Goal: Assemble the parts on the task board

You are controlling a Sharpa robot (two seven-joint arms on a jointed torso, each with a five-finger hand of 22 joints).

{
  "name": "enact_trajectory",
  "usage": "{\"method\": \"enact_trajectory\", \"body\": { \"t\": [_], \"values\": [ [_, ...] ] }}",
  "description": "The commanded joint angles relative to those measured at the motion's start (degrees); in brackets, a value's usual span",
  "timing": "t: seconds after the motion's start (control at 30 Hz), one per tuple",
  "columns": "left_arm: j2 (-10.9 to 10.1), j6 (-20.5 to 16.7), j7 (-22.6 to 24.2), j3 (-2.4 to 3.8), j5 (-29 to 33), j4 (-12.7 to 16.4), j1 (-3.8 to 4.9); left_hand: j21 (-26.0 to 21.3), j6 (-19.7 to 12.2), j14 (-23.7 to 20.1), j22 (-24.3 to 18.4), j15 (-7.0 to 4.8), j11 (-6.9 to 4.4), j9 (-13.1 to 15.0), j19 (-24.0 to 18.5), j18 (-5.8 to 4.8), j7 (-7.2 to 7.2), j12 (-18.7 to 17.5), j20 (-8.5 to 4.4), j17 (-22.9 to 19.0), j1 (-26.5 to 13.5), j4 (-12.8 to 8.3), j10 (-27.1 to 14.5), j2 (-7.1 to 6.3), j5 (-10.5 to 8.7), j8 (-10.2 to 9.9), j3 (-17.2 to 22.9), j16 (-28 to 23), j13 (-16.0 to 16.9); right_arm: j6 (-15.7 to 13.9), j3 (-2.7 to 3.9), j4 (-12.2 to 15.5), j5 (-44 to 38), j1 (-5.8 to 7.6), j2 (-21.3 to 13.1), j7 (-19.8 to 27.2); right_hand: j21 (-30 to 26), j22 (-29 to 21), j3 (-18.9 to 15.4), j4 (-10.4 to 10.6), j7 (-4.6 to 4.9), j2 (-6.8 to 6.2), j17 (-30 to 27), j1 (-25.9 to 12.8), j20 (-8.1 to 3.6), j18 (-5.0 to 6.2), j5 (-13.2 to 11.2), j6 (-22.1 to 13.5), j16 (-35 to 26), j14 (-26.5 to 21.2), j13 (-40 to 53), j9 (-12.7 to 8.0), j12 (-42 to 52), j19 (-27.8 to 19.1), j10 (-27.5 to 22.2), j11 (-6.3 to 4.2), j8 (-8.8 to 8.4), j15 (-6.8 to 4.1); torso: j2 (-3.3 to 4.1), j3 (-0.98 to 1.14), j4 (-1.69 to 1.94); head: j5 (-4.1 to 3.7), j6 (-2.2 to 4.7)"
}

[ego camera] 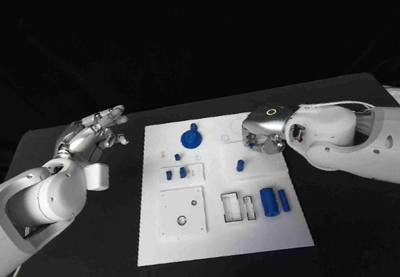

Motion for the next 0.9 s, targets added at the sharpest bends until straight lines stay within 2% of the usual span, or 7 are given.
{"method": "enact_trajectory", "body": {
  "t": [0.03,0.2,0.37,0.9],
  "values": [
    [-0.02,0.08,-0.03,0.03,-0.59,0.2,0.02,-0.21,-0.25,-0.3,-0.05,-0.06,0.02,-0.05,0.38,0.52,-0.01,0.21,0.04,-0.07,0.37,-0.41,-0.45,0.05,0.18,-0.07,0.05,-0.35,0.09,0.05,-0.62,-0.4,-0.45,-0.91,0.03,-0.22,0.09,0.15,0.72,-0.21,0.23,0.41,0.76,-0.46,-0.13,0.58,0.7,0.5,0.17,3.38,-0.07,0.16,0.17,0.09,0.63,0.09,-0.06,-0.43,0.0,0.02,-0.03,0.05,0.04],
    [-0.01,0.08,-0.11,0.03,-0.71,0.18,0.02,-0.24,-0.27,-0.32,-0.07,-0.05,0.03,-0.05,0.38,0.53,0.0,0.34,0.05,-0.09,0.47,-0.49,-0.54,0.11,0.19,-0.03,0.1,-0.34,0.14,-2.96,-0.58,0.06,-0.26,-0.97,-0.07,0.06,0.18,0.29,1.03,-0.47,0.3,0.51,0.89,-0.51,-0.15,0.56,0.86,0.64,0.29,3.4,-0.06,0.22,0.2,0.16,0.91,0.07,-0.02,-0.46,0.05,0.08,0.03,0.05,0.13],
    [0.03,0.11,-0.17,0.03,-0.75,0.08,0.02,-0.26,-0.29,-0.32,-0.08,-0.04,0.03,-0.04,0.38,0.53,0.01,0.44,0.06,-0.07,0.55,-0.55,-0.61,0.17,0.2,0.0,0.14,-0.31,0.18,-4.62,-0.35,0.61,0.19,-0.98,-0.25,0.27,0.22,0.35,1.07,-0.5,0.31,0.52,0.93,-0.53,-0.15,0.55,0.87,0.66,0.32,3.41,-0.06,0.22,0.21,0.18,0.95,0.07,-0.02,-0.47,0.04,0.04,0.04,0.03,0.15],
    [0.03,0.29,-0.5,0.03,-0.89,-0.24,0.02,-0.3,-0.29,-0.38,-0.09,-0.03,0.05,-0.02,0.39,0.54,0.0,0.61,0.08,-0.2,0.67,-0.64,-0.75,0.23,0.2,0.06,0.2,-0.34,0.25,-5.46,0.45,2.92,1.21,-0.49,-1.92,0.26,0.28,0.42,1.25,-0.61,0.36,0.57,0.96,-0.7,-0.18,0.54,0.82,0.75,0.37,3.42,-0.06,0.27,0.19,0.23,1.09,0.09,-0.01,-0.48,0.04,0.05,-0.04,-0.05,0.06]
  ]
}}
